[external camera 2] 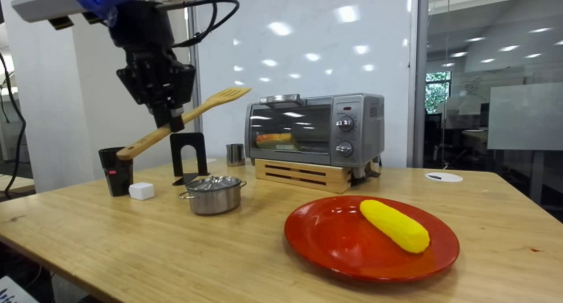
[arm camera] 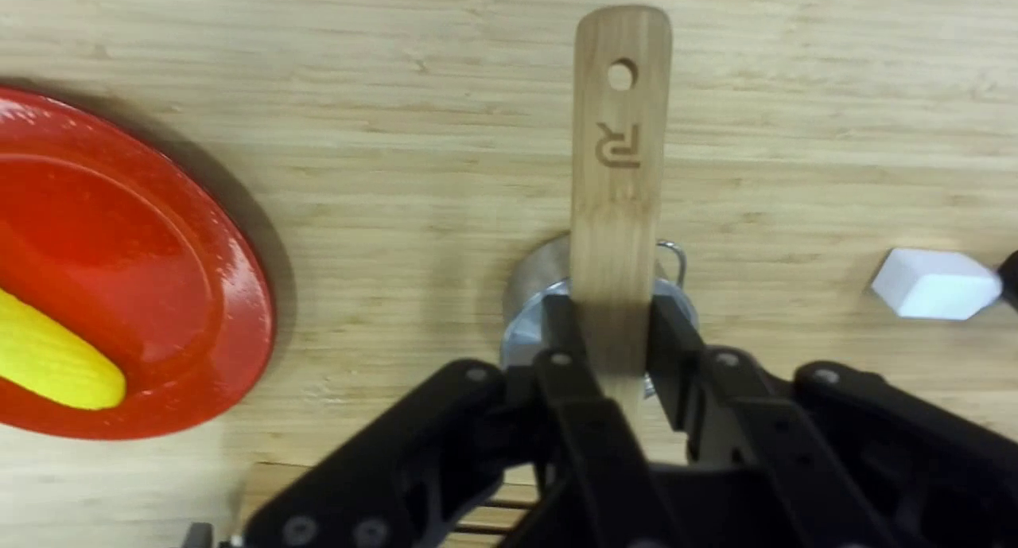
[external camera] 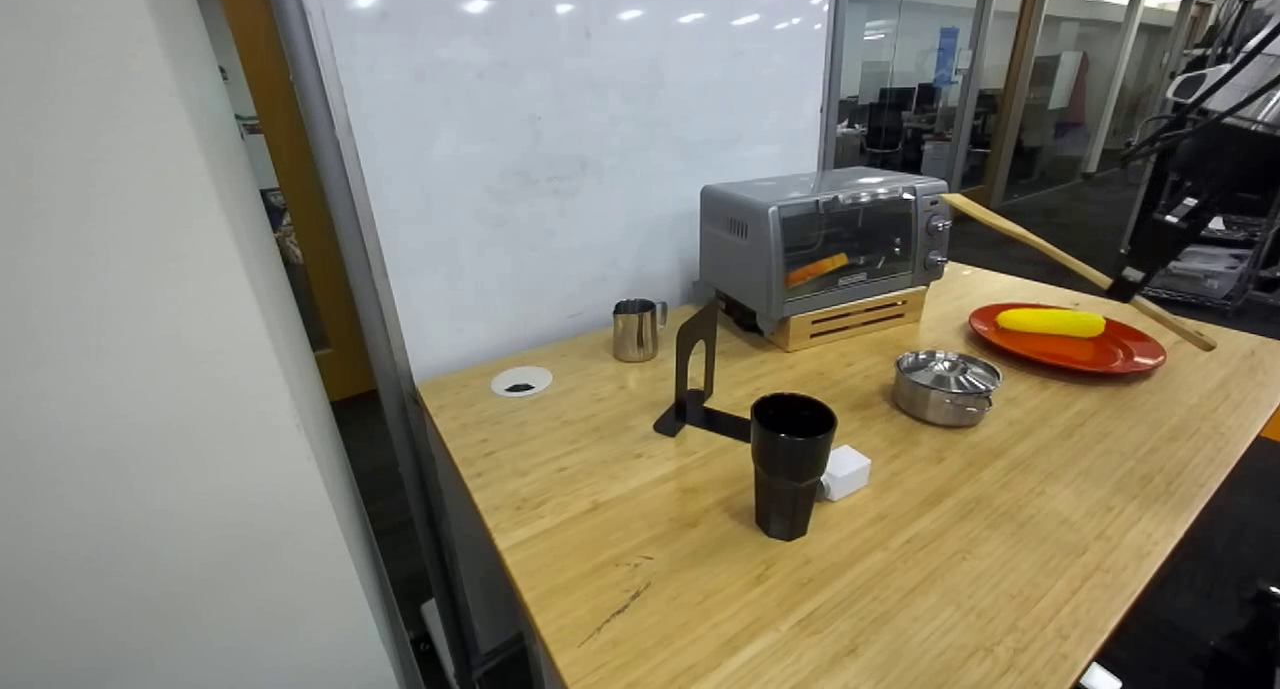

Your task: Put the spatula on the plate.

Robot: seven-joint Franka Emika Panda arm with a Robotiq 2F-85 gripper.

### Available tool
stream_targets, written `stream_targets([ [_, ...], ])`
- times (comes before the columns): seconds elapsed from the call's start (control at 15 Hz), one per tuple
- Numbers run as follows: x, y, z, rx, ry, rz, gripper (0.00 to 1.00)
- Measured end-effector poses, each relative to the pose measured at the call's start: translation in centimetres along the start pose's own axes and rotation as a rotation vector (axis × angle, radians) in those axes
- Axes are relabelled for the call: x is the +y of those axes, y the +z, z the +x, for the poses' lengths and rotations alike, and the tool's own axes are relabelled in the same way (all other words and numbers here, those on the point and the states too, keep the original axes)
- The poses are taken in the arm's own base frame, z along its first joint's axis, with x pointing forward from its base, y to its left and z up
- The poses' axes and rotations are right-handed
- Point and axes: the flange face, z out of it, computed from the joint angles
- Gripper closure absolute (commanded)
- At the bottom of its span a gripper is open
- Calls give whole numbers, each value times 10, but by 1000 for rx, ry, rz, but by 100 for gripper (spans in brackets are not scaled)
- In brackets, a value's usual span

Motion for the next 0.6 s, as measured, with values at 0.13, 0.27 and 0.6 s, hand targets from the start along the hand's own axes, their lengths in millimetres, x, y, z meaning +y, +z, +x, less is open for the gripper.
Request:
stream_targets([
  [0.13,25,6,0,10,114,-16,94],
  [0.27,48,18,2,11,224,-33,94],
  [0.6,86,58,11,8,518,-42,94],
])
